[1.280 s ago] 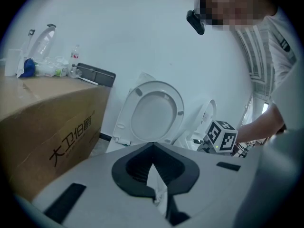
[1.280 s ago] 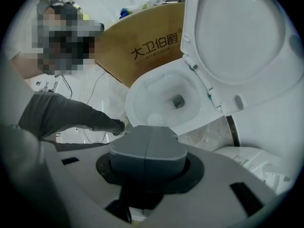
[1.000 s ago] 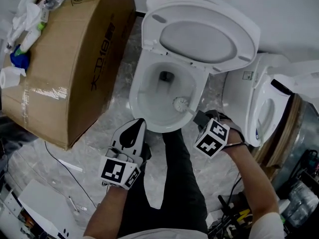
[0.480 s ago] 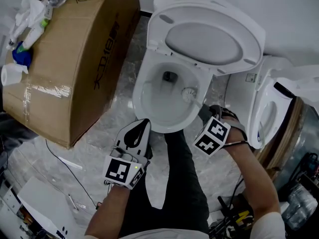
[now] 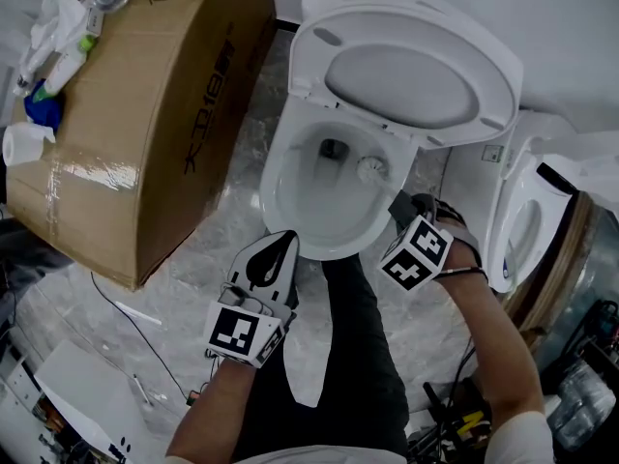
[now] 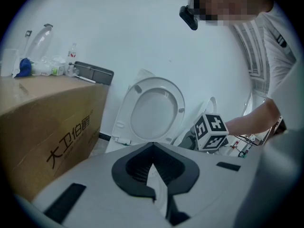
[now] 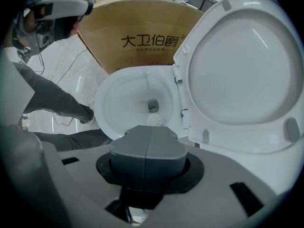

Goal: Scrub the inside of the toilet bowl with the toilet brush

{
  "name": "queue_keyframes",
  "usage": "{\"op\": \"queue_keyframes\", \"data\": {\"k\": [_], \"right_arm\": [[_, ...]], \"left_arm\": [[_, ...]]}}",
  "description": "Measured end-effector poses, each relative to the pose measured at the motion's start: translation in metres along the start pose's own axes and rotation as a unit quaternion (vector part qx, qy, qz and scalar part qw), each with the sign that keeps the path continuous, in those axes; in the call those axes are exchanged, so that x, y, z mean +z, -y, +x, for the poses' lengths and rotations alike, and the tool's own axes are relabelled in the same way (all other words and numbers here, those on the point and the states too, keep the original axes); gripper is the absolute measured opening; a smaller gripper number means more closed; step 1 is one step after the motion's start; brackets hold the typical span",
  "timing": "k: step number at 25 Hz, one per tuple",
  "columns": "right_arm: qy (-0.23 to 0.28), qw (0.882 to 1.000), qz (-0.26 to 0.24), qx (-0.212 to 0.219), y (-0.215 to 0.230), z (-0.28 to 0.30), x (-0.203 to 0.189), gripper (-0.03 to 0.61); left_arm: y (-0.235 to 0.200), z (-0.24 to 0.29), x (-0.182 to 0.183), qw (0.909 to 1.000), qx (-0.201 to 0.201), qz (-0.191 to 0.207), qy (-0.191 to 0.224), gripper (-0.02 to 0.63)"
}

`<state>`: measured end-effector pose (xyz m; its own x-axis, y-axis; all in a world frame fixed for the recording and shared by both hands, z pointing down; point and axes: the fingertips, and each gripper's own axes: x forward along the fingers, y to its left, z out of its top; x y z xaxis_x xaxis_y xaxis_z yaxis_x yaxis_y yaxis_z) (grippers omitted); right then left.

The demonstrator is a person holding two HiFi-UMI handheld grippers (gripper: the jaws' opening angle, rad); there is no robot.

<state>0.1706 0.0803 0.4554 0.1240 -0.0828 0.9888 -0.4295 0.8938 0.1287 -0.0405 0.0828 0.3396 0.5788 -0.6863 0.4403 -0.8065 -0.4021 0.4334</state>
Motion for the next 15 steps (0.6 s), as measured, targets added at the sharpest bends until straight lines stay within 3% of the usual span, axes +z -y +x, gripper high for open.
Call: {"op": "queue_keyframes", "data": {"k": [15], "right_arm": [[0.040, 0.997, 0.020, -0.056, 0.033, 0.002, 0.013, 0.156]], "left_arm": [[0.000, 0.018, 0.005, 1.0000, -0.005, 0.000, -0.001, 0.008]]}}
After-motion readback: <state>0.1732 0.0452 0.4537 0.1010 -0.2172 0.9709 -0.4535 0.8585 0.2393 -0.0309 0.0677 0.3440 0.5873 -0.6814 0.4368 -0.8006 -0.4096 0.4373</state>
